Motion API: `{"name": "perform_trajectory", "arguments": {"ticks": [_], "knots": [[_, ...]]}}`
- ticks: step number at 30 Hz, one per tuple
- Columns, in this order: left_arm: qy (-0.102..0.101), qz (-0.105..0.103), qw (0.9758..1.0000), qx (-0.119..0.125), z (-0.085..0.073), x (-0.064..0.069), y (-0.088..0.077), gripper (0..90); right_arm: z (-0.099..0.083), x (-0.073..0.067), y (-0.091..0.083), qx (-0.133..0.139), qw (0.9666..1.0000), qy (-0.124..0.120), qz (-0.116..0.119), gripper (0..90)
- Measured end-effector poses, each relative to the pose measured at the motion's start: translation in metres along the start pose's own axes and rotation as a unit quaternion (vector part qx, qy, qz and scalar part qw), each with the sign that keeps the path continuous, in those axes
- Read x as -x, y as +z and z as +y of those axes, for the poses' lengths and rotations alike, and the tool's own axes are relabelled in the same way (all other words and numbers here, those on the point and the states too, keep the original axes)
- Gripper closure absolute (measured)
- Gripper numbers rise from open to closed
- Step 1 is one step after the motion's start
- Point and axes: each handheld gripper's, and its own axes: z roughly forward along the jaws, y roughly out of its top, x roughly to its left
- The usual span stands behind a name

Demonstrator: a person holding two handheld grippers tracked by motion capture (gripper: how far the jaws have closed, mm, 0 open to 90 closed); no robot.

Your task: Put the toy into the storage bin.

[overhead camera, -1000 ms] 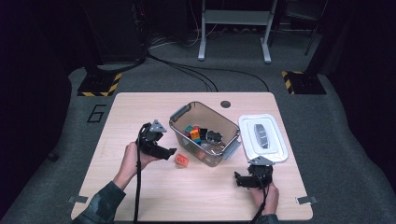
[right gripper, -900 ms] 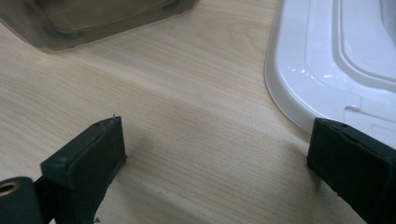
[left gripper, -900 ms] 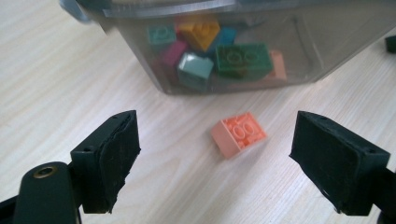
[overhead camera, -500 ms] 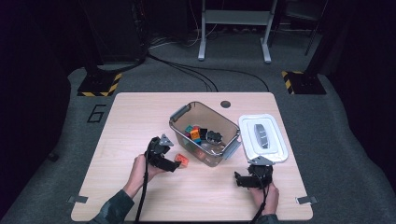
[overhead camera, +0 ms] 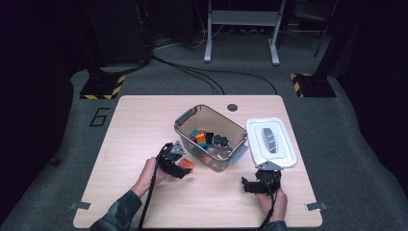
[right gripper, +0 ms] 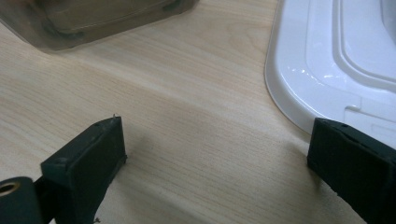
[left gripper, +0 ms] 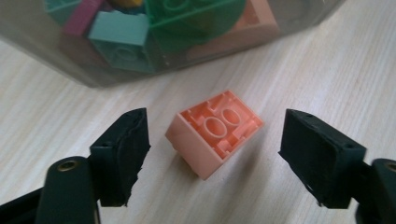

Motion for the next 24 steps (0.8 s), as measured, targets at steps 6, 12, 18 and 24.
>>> {"name": "perform_trajectory", "arguments": {"ticks": [6,12,18,24], "knots": [[0.011,-0.011,0.9999,0.001,-0.005,0.003,0.000,33.3,0.000,0.000,0.000,0.000,1.0000,0.000,0.000,3.3],[0.029,-0.017,0.9994,-0.006,-0.010,0.010,-0.002,41.1,0.000,0.000,0.000,0.000,1.0000,0.000,0.000,3.3],[0.032,-0.017,0.9993,0.013,-0.009,0.013,-0.004,44.8,0.000,0.000,0.000,0.000,1.0000,0.000,0.000,3.3],[0.029,-0.015,0.9994,0.015,-0.008,0.012,0.000,52.5,0.000,0.000,0.000,0.000,1.0000,0.000,0.000,3.3]]}}
